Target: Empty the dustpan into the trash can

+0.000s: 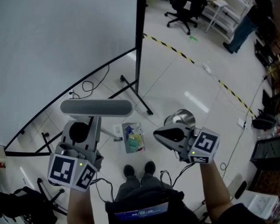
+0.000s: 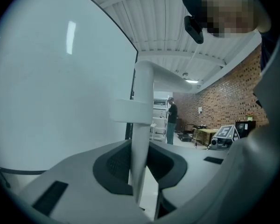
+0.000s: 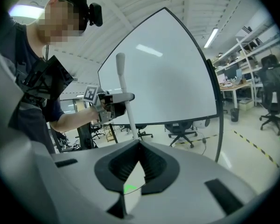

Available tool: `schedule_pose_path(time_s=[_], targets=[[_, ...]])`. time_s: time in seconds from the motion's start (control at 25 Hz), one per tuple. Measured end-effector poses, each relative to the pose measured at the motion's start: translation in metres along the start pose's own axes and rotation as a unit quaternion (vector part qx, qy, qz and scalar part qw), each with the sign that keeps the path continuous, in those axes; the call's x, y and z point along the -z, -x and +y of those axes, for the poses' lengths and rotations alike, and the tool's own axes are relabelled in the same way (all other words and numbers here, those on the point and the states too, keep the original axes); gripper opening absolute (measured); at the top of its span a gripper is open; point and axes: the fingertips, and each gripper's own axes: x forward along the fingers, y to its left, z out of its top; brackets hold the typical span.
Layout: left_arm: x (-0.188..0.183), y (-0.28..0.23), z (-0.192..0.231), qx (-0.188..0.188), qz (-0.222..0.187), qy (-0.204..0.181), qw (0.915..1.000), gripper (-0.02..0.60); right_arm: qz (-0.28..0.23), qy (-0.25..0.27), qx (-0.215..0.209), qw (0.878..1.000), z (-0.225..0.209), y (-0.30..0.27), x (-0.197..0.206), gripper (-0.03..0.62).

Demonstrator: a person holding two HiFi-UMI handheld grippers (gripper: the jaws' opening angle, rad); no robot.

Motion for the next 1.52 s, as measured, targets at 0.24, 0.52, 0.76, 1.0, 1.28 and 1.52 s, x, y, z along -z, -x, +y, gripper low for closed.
schedule_pose_path(time_s=[0.24,0.52,0.76,1.0,1.28,1.52], targets=[[-0.014,-0.013,-0.008,-0.011,-0.011,-0.011,0.9998,0.064,-0.017,-0.002,0.002,1.000,-0.016,0.018,-0.007,0.017],[-0.037,-0.027,-0.021,-0.020,-0.025,-0.024,0.9992,0.063,-0.040,0.004,0.008,0.999,-0.031,0.043,-0.020,0.017],[-0.045,-0.039,-0.048,-0.012,-0.023,-0.041,0.9988,0.061,-0.050,0.014,0.011,0.999,-0.038,0.069,-0.026,0.017],[-0.048,-0.044,-0.064,-0.008,-0.021,-0.048,0.9986,0.058,-0.041,0.038,0.018,0.998,-0.041,0.088,-0.035,0.017],[-0.054,-0.042,-0.077,-0.017,-0.031,-0.047,0.9982,0.057,-0.026,0.059,0.021,0.998,-0.040,0.103,-0.038,0.017],[-0.053,-0.047,-0.083,-0.010,-0.028,-0.056,0.9980,0.057,-0.011,0.064,0.028,0.998,-0.041,0.105,-0.036,0.017]])
